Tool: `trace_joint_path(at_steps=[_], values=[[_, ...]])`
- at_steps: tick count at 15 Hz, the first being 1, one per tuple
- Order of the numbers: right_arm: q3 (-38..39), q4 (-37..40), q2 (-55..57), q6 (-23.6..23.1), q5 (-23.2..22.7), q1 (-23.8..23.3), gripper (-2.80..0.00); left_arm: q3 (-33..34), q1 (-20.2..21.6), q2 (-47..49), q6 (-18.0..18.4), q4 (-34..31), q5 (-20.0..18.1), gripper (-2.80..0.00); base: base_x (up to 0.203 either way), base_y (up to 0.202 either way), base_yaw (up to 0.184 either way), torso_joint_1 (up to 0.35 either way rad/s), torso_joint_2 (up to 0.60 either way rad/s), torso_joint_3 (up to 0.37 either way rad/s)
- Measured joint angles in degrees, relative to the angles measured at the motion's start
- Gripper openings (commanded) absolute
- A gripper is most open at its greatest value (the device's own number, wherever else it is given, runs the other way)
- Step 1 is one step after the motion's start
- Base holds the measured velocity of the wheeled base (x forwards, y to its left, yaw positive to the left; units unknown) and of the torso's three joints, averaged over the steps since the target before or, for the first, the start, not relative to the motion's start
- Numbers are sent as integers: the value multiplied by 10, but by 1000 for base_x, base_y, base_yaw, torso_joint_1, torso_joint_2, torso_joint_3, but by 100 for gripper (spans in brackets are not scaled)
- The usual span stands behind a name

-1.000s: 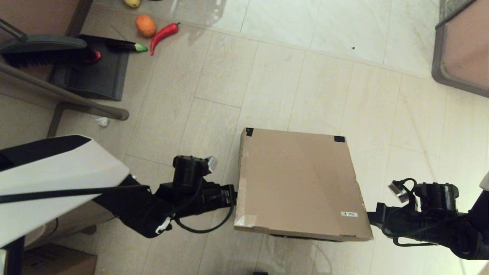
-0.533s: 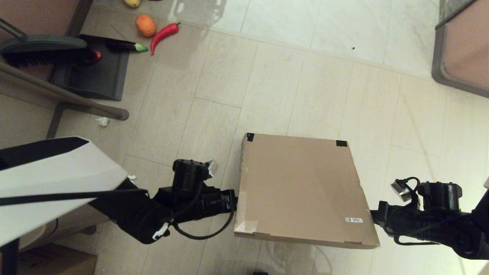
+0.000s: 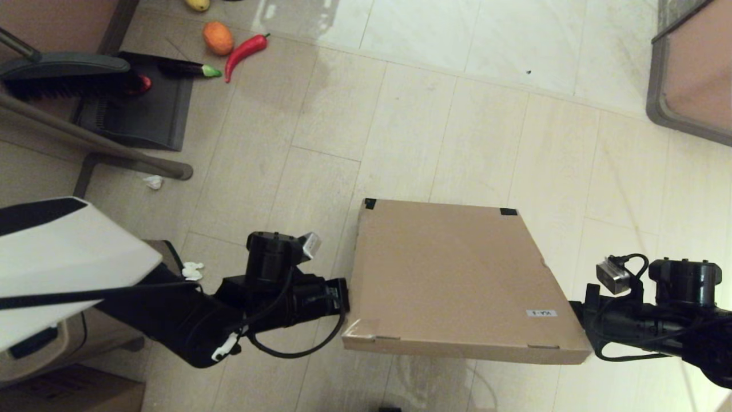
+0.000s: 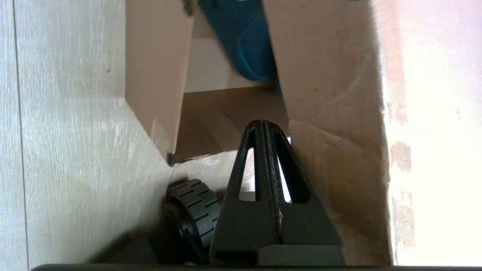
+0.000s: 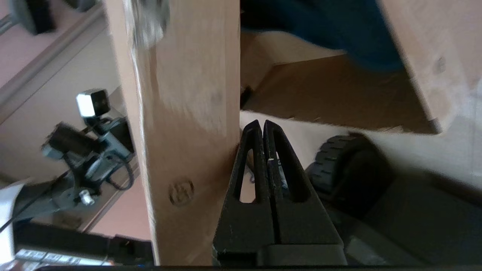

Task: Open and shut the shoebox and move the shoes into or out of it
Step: Open the shoe box

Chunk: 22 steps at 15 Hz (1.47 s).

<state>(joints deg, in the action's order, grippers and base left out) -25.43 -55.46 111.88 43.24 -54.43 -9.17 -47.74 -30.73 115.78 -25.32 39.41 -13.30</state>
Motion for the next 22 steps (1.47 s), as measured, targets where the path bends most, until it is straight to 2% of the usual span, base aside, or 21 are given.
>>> trace_joint_path(at_steps=[5, 8, 12, 18, 22], values=[[1, 0, -13, 6, -2, 0, -280, -3, 1, -23, -21, -18, 12, -280, 0, 0, 0, 0, 0, 0], [1, 0, -22, 39, -15, 0, -280, -7, 7, -32, -22, -18, 21, -280, 0, 0, 0, 0, 0, 0], [1, 0, -48, 111, -34, 0, -280, -20, 25, -39, -25, -20, 46, -280, 0, 0, 0, 0, 0, 0], [-14, -5, -110, 222, -51, 0, -280, -64, 70, -51, -33, -48, 51, -280, 0, 0, 0, 0, 0, 0], [-63, -51, -154, 351, -48, 0, -280, -63, 73, -58, -33, -48, 51, -280, 0, 0, 0, 0, 0, 0]])
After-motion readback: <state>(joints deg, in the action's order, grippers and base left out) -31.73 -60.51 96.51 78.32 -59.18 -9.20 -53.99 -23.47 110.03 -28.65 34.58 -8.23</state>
